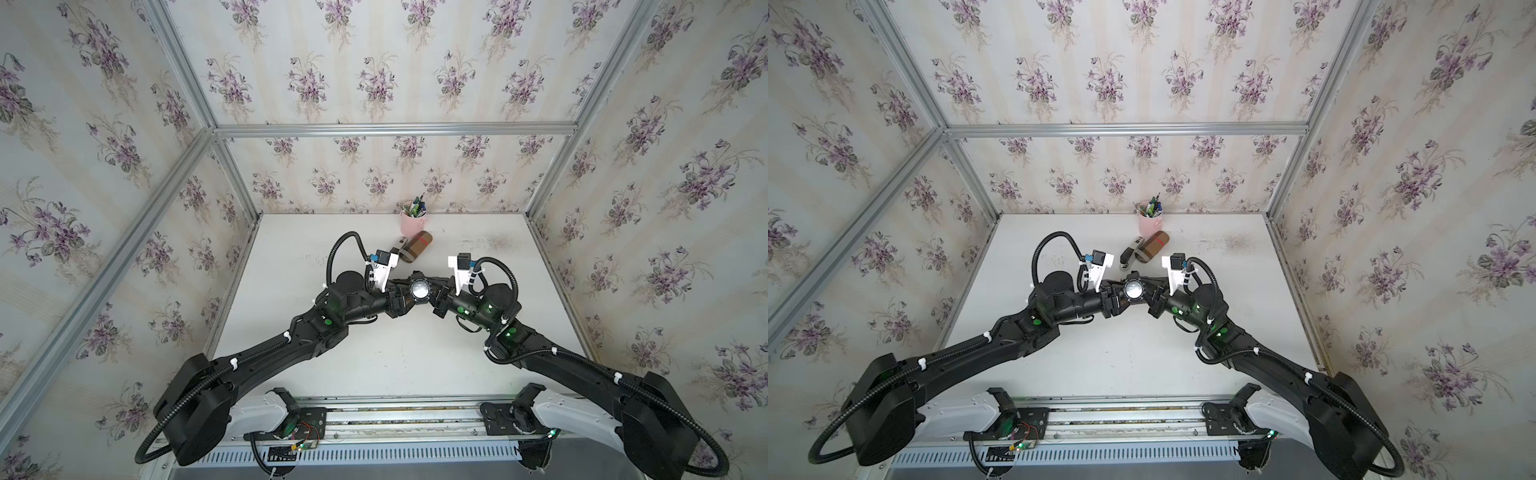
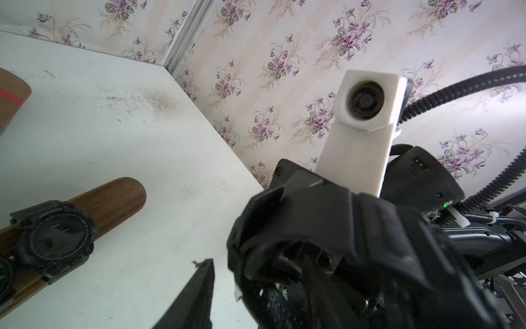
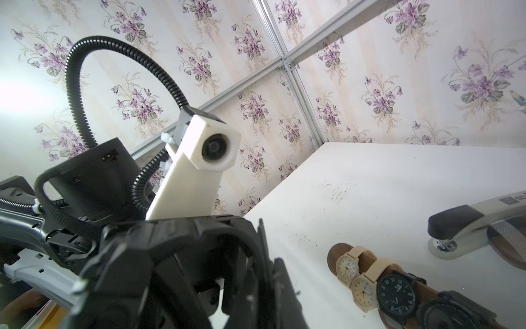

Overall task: Place watch on stand
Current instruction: Pick up the watch at the center of the board.

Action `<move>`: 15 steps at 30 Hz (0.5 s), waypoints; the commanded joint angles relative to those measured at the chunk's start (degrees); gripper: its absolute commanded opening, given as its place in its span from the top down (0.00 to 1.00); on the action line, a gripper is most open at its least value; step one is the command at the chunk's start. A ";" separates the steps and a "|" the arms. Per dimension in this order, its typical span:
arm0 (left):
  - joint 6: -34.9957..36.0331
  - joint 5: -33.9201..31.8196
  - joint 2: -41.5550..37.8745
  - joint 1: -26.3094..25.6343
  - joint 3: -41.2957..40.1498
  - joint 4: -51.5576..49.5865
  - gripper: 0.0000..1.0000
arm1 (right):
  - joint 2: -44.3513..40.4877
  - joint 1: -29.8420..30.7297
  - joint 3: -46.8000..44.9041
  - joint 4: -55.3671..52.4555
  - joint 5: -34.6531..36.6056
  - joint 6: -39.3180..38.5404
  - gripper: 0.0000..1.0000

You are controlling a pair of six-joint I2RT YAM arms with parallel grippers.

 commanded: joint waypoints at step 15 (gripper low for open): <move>1.26 1.18 -0.18 -1.13 1.09 1.56 0.93 | 0.74 0.22 0.38 4.61 1.92 0.83 1.00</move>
